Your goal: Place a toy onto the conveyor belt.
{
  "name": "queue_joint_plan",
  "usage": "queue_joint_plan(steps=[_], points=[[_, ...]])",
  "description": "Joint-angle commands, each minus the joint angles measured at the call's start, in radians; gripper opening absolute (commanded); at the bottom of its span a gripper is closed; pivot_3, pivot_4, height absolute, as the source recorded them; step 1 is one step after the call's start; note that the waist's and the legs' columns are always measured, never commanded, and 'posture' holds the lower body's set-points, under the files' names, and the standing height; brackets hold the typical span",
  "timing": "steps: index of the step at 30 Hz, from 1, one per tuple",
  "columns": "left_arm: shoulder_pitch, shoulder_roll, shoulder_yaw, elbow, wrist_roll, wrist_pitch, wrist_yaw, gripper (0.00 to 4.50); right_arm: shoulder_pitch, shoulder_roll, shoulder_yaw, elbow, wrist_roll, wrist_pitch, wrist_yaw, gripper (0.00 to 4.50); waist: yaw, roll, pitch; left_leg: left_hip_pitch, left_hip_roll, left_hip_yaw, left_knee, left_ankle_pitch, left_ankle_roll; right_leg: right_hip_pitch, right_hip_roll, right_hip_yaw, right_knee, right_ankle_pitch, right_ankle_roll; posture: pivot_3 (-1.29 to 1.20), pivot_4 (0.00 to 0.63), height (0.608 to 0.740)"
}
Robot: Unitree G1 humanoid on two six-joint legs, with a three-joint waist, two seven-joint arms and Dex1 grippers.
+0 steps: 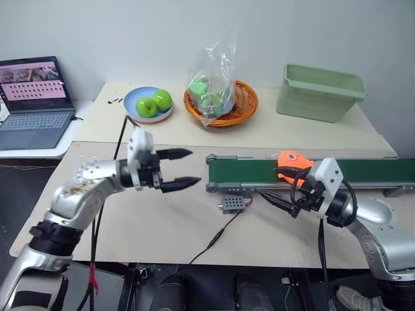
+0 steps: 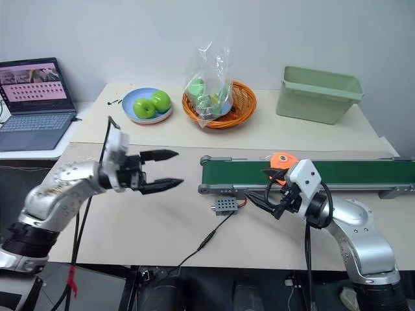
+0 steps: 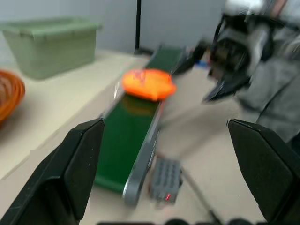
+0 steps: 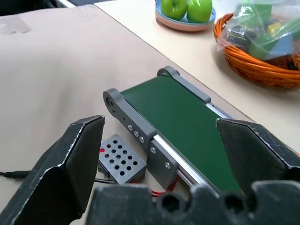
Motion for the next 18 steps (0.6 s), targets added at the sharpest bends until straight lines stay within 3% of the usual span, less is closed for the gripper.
queue_joint_plan(steps=[1, 18], points=[[0.005, -0.017, 0.003, -0.032, 0.061, 0.02, -0.024, 4.47, -0.028, -0.014, -0.028, -0.003, 0.01, -0.018, 0.007, 4.5, -0.002, 0.0, 0.0, 0.001, 0.0, 0.0, 0.0, 0.0, 0.0, 0.001, 0.0, 0.0, 0.0, -0.001, 0.0, 0.0, 0.15, 0.715], [-0.016, -0.14, 0.002, 0.008, 0.236, 0.022, -0.075, 4.47, -0.027, -0.007, -0.024, -0.025, 0.014, -0.007, 0.001, 4.5, -0.002, 0.0, 0.0, -0.001, 0.0, 0.0, -0.001, -0.001, 0.001, -0.001, 0.001, 0.0, 0.0, -0.001, -0.001, 0.0, 0.15, 0.715]])
